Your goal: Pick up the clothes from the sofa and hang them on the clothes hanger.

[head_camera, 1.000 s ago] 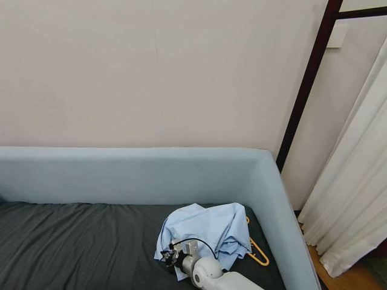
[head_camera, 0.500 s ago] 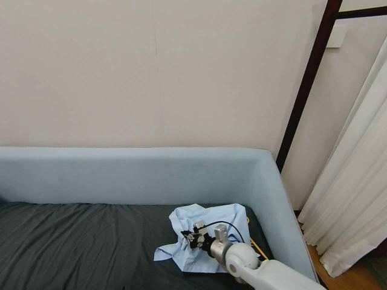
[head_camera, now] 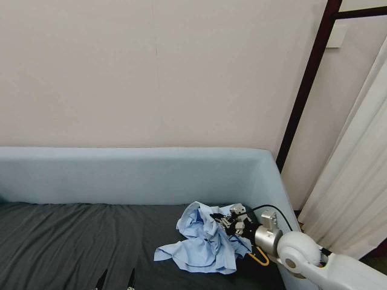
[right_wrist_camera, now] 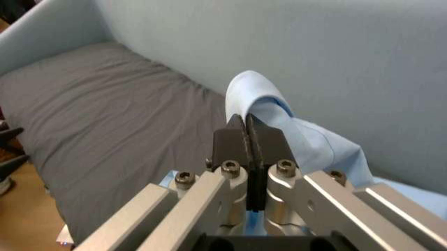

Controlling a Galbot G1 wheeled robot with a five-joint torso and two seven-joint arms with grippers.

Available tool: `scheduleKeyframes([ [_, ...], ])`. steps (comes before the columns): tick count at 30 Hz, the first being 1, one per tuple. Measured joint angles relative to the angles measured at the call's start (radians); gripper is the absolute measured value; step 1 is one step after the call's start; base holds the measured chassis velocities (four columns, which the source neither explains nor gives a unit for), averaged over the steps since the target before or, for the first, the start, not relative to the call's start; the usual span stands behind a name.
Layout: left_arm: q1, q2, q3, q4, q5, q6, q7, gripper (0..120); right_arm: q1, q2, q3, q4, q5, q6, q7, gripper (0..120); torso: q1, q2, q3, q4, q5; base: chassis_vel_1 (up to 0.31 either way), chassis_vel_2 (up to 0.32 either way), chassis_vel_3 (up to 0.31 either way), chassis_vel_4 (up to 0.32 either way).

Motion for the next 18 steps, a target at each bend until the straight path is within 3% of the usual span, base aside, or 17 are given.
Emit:
scheduleKeyframes([
  [6, -0.174, 0.095, 0.097, 0.027, -0.026, 0.056, 0.002, 96, -0.023, -0.045, 0.052, 0.024, 0.015, 0.013, -0.012, 0, 0.000, 0.000, 0.000, -0.0004, -0.0002, 0.000, 0.000, 0.000, 0.000],
  [9, -0.290, 0.169, 0.202, 0.067, -0.057, 0.088, 0.009, 96, -0.033, -0.047, 0.067, 0.027, 0.016, 0.019, -0.015, 0, 0.000, 0.000, 0.000, -0.0005, -0.0002, 0.000, 0.000, 0.000, 0.000],
  [10, -0.290, 0.169, 0.202, 0.067, -0.057, 0.088, 0.009, 96, -0.033, -0.047, 0.067, 0.027, 0.016, 0.019, -0.015, 0, 0.000, 0.000, 0.000, -0.0005, -0.0002, 0.000, 0.000, 0.000, 0.000],
  [15, -0.482, 0.238, 0.392, 0.180, -0.162, 0.142, 0.012, 96, -0.024, -0.034, 0.067, 0.021, 0.023, 0.021, -0.014, 0, 0.000, 0.000, 0.000, 0.0000, -0.0002, 0.000, 0.000, 0.000, 0.000],
  [18, -0.561, 0.239, 0.437, 0.232, -0.200, 0.153, 0.013, 96, -0.022, -0.034, 0.067, 0.019, 0.026, 0.021, -0.013, 0, 0.000, 0.000, 0.000, -0.0002, -0.0002, 0.000, 0.000, 0.000, 0.000],
])
